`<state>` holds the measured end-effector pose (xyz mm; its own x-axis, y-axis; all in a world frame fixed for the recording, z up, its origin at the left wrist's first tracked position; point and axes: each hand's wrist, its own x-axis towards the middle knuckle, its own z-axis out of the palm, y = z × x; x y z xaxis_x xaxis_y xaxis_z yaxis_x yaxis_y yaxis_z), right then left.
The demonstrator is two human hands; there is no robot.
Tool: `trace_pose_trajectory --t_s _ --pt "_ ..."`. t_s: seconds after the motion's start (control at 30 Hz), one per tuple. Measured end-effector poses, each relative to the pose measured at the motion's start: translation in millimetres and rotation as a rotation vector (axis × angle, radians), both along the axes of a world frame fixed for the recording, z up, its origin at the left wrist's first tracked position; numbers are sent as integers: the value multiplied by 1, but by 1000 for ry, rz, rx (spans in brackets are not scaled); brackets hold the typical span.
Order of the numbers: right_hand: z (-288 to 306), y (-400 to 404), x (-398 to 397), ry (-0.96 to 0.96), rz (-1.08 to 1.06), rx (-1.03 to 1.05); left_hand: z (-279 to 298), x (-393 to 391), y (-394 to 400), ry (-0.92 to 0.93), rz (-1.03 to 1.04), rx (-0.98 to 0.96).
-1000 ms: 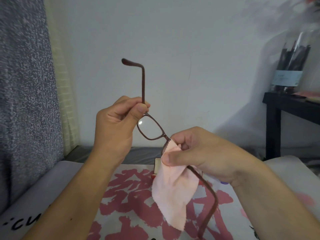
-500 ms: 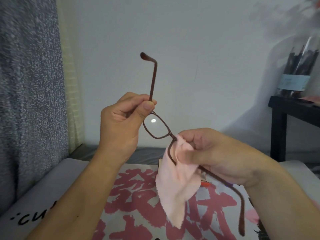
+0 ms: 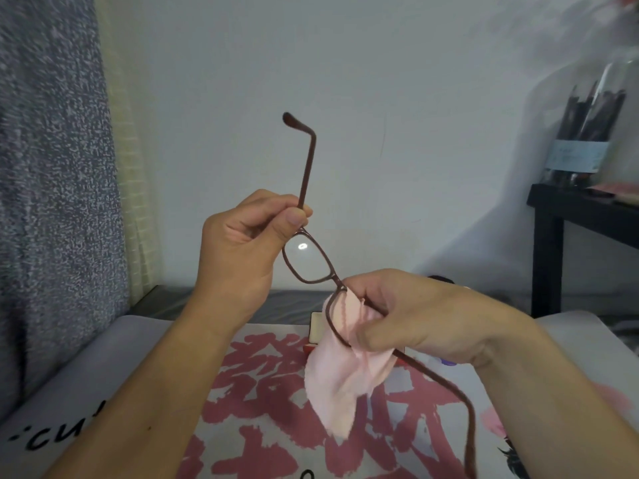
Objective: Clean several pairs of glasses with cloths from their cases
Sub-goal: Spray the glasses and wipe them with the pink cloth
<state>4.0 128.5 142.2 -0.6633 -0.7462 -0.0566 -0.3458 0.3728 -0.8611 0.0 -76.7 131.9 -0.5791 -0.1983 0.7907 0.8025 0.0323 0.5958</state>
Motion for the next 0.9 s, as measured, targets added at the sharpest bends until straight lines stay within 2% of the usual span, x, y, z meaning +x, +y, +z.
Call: trace_pose_trajectory --t_s 0.1,0.4,0.53,0.73,0.9 --pt "-1 -1 -1 -68 16 -52 0 0 -1 -33 17 -12" --pt "-6 -14 2 -92 22 -72 -4 1 5 -53 56 -80" --pt "-4 -14 3 -97 11 -99 -4 -1 3 -73 46 -27" --pt "-10 -24 4 -155 -58 -251 -6 1 4 -67 -20 -99" --pt "-8 -21 -4 -178 -196 -398 -1 0 -5 -52 21 -56"
